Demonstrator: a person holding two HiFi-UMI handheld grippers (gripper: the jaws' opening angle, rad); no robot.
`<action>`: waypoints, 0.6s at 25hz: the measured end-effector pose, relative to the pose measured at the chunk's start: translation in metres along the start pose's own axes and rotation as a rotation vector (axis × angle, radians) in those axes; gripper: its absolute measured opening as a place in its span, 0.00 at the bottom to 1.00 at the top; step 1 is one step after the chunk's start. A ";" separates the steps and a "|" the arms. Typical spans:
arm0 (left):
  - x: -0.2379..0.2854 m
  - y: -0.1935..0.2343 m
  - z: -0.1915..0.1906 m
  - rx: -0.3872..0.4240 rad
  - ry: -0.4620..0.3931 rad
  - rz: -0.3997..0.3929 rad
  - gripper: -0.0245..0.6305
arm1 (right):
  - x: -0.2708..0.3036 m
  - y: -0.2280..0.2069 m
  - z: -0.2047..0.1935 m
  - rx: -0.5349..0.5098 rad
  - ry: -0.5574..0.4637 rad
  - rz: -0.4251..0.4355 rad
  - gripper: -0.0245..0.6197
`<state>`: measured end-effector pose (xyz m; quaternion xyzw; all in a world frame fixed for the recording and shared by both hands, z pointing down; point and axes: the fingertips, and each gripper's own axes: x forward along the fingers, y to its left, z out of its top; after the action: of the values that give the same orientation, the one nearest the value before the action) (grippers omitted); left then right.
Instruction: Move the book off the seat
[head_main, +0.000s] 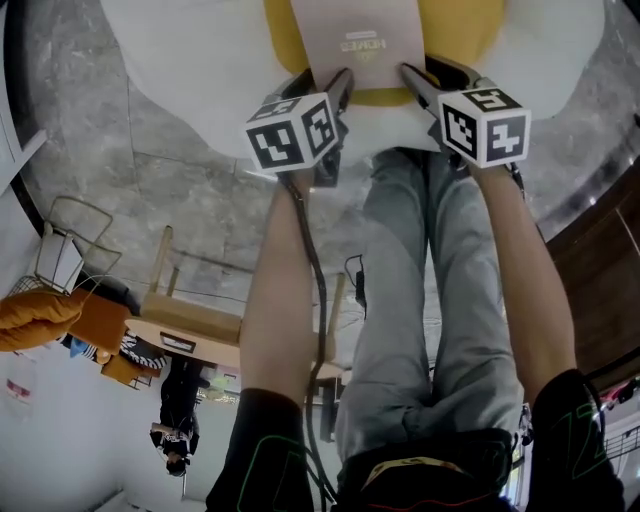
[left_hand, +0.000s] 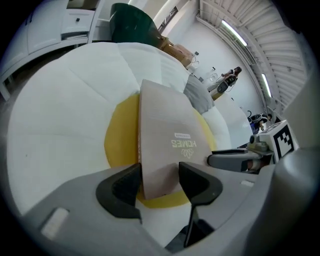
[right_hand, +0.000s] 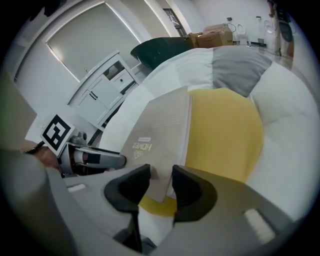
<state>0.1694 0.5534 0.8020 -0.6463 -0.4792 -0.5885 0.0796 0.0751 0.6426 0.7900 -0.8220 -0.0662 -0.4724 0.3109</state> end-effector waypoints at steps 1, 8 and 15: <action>-0.001 -0.002 -0.001 -0.001 0.006 0.002 0.43 | -0.001 0.002 -0.001 0.001 0.009 -0.003 0.25; -0.031 -0.016 0.011 -0.012 -0.034 0.018 0.42 | -0.026 0.018 0.015 -0.045 0.034 -0.011 0.24; -0.091 -0.033 0.007 -0.064 -0.128 0.079 0.42 | -0.065 0.056 0.028 -0.160 0.026 0.023 0.24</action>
<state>0.1646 0.5280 0.7087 -0.7031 -0.4385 -0.5575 0.0514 0.0830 0.6263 0.7012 -0.8388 -0.0148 -0.4831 0.2505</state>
